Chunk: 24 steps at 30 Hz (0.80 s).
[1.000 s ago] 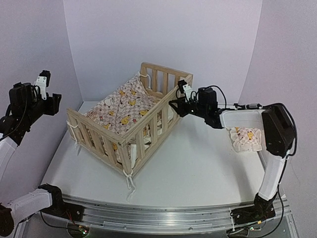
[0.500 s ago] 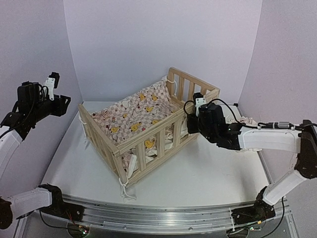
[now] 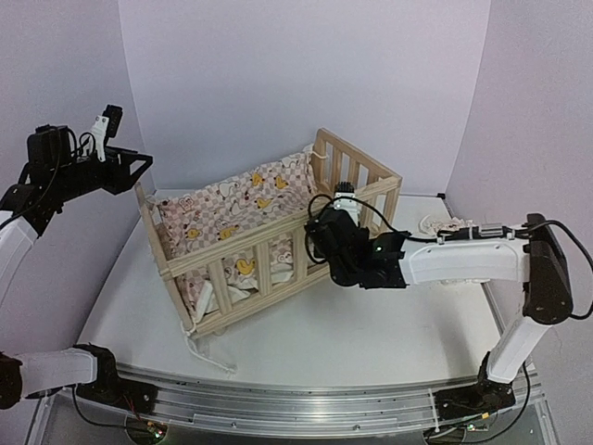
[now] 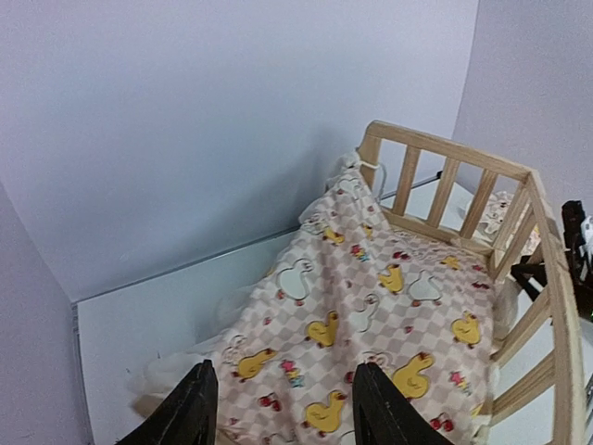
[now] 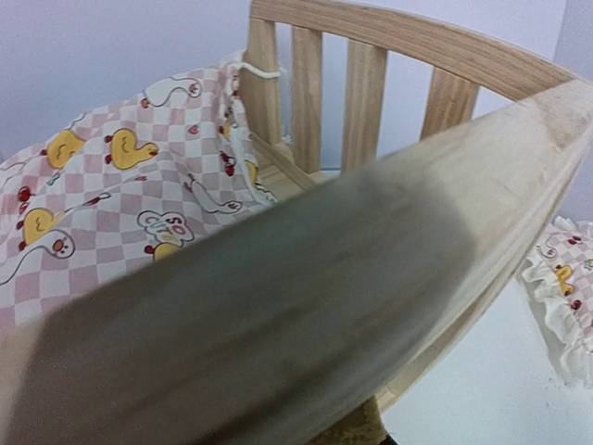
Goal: Set up the pet bed
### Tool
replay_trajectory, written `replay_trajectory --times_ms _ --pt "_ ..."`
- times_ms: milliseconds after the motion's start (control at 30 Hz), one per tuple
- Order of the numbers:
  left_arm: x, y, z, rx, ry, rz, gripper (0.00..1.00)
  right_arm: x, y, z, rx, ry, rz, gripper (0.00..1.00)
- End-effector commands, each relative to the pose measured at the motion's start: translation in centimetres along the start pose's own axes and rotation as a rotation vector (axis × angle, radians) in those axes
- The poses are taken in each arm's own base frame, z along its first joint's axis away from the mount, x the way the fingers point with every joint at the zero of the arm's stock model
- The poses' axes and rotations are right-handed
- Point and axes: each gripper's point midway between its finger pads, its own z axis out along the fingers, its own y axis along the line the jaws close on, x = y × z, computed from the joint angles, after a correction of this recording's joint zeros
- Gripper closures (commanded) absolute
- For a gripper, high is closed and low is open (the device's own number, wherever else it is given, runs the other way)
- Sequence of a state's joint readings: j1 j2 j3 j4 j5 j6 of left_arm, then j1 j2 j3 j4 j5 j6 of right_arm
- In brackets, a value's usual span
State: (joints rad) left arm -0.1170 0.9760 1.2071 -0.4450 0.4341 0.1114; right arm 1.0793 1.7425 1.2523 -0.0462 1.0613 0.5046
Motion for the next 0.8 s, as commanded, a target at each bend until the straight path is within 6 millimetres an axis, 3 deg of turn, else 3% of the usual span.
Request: replay_trajectory --times_ms 0,67,133,267,400,467,600,767 --pt "-1.4 -2.5 0.7 0.156 -0.007 -0.017 0.50 0.5 7.8 -2.9 -0.245 0.047 0.052 1.00" --pt "-1.0 -4.1 1.4 0.210 0.016 -0.002 0.50 0.7 8.9 -3.4 -0.291 0.062 0.019 0.99" --pt "-0.2 -6.0 2.2 0.270 0.048 0.024 0.48 0.6 10.0 -3.9 -0.352 0.081 -0.008 0.90" --pt "1.0 -10.0 3.3 0.410 0.113 0.076 0.42 2.1 11.7 -5.7 -0.524 0.153 -0.180 0.50" --pt "1.6 -13.6 3.5 0.549 0.157 0.125 0.34 3.7 12.0 -9.8 -0.793 0.218 -0.381 0.23" --pt "1.9 -15.2 3.4 0.611 0.174 0.154 0.31 4.3 10.6 -12.1 -0.889 0.269 -0.463 0.14" --pt "3.6 -18.1 3.6 0.699 0.240 0.220 0.30 4.0 5.2 -15.0 -0.945 0.381 -0.497 0.10" --pt "6.5 -21.2 4.0 0.790 0.339 0.302 0.29 0.7 0.2 -17.4 -1.015 0.514 -0.397 0.07"
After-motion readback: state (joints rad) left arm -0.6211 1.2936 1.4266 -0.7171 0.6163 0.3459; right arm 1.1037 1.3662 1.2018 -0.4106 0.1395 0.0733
